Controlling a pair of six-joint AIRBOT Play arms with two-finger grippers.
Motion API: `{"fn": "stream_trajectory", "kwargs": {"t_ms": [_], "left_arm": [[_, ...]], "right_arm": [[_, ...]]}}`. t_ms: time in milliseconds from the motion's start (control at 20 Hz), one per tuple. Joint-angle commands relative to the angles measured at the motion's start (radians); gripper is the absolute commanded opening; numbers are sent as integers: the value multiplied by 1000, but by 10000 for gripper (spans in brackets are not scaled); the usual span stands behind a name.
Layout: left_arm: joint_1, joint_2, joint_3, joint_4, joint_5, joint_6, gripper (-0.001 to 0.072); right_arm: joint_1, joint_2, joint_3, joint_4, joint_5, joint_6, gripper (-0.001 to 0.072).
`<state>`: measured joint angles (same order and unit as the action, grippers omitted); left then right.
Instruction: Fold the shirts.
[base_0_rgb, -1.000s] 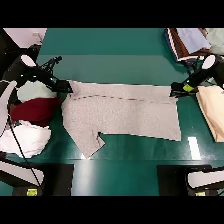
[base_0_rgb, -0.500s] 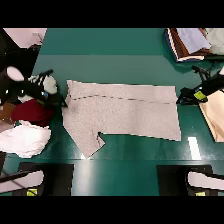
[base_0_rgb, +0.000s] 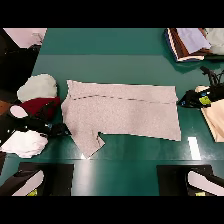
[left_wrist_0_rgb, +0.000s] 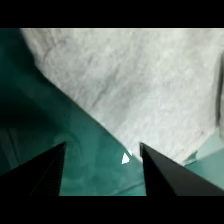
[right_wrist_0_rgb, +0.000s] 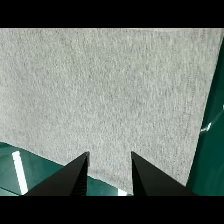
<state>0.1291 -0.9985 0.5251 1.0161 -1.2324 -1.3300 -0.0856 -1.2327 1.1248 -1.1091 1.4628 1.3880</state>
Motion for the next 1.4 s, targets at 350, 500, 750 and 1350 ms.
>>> {"fn": "stream_trajectory", "kwargs": {"t_ms": [350, 500, 750, 1350], "left_arm": [[-190, 6, -78, -115, 270, 22, 25], [-190, 6, -39, -103, 213, 22, 20], [-190, 6, 59, -103, 156, 55, 21], [-190, 6, 67, -103, 150, 67, 21]], "right_arm": [[-7, 11, -5, 7, 39, -3, 301], [-66, 72, -80, -19, 79, -16, 301], [-261, 242, -388, -151, 63, -29, 386], [-270, 129, -592, -10, -111, -114, 323]]}}
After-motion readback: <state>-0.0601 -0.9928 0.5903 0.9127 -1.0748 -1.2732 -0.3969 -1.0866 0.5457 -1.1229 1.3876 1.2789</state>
